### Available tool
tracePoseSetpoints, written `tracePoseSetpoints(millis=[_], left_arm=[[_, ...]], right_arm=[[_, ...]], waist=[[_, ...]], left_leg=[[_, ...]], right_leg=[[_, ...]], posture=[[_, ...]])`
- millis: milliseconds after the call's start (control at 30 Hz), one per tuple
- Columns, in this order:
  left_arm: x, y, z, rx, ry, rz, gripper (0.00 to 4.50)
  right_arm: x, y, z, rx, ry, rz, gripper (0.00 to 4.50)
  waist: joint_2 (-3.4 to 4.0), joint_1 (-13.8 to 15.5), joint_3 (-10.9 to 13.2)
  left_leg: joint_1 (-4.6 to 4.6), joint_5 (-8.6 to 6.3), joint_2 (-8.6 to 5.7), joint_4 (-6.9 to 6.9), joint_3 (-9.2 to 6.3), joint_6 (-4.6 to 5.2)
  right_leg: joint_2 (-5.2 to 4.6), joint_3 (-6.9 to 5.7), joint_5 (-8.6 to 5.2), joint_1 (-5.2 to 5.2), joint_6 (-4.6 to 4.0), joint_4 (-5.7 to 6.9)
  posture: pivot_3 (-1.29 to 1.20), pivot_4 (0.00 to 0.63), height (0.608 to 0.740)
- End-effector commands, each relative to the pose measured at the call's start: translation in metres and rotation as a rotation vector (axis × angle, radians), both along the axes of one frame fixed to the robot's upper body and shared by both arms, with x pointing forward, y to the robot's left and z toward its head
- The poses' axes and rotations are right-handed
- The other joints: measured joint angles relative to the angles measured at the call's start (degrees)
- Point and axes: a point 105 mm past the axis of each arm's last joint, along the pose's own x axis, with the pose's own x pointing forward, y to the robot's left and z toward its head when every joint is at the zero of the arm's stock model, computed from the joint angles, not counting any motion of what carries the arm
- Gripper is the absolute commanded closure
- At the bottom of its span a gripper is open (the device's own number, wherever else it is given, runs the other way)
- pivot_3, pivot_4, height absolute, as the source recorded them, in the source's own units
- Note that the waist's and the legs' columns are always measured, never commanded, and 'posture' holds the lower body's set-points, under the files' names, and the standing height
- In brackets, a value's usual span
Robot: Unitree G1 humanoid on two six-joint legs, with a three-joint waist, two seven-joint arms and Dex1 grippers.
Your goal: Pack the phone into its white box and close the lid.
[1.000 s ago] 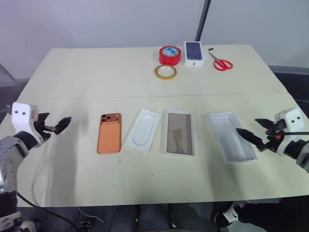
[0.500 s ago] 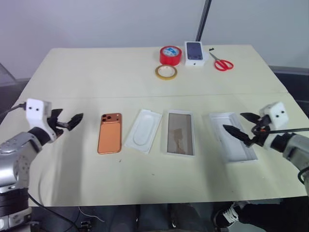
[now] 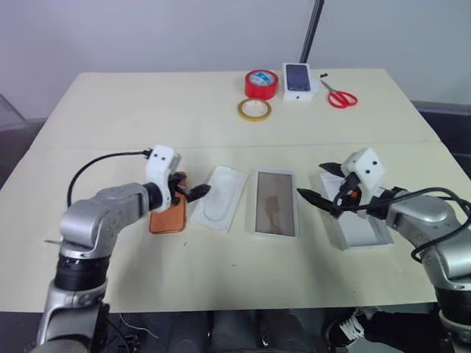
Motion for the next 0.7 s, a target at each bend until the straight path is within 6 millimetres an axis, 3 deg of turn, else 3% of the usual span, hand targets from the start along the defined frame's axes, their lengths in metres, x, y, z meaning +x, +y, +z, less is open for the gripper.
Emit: tracePoseSetpoints(millis=[33, 167, 267, 500, 700], left_arm=[[-0.004, -0.005, -0.003, -0.002, 0.107, -0.022, 0.0], [-0.003, -0.012, -0.01, -0.017, 0.191, -0.021, 0.0], [-0.002, -0.02, -0.009, -0.072, 0.221, -0.034, 0.78], [0.002, -0.026, -0.015, -0.072, 0.24, -0.014, 4.35], [0.005, -0.024, -0.009, -0.127, 0.242, 0.022, 4.44]], right_arm=[[-0.01, 0.01, 0.011, -0.007, -0.048, 0.034, 0.03], [-0.02, 0.014, 0.007, -0.041, -0.027, 0.063, 0.03], [-0.032, 0.021, -0.004, -0.124, 0.021, 0.135, 0.0], [-0.053, 0.043, -0.03, -0.258, 0.169, 0.295, 0.0], [-0.046, 0.056, -0.045, -0.315, 0.239, 0.327, 0.0]], waist=[[0.0, -0.1, 0.0], [0.01, 0.0, 0.0], [0.01, 0.2, 0.0], [0.0, 0.0, 0.0], [0.0, 0.1, 0.0]], left_leg=[[-0.02, 0.01, 0.0, 0.0, -0.07, -0.01], [-0.01, 0.03, -0.01, 0.01, -0.25, -0.05], [-0.01, 0.06, -0.11, 0.02, -0.36, -0.1], [-0.02, 0.09, -0.15, 0.03, -0.53, -0.13], [-0.03, 0.1, -0.17, 0.03, -0.57, -0.16]], right_leg=[[0.01, -0.04, 0.0, 0.0, 0.0, 0.0], [0.02, -0.2, 0.0, 0.08, -0.01, 0.0], [-0.05, -0.29, -0.01, 0.15, -0.01, -0.01], [-0.08, -0.39, -0.02, 0.21, 0.0, -0.04], [-0.18, -0.42, -0.02, 0.19, 0.0, -0.03]], posture=[[0.0, 0.15, 0.717], [0.0, 0.15, 0.717], [0.0, 0.15, 0.717], [0.0, 0.15, 0.717], [0.0, 0.15, 0.717]])
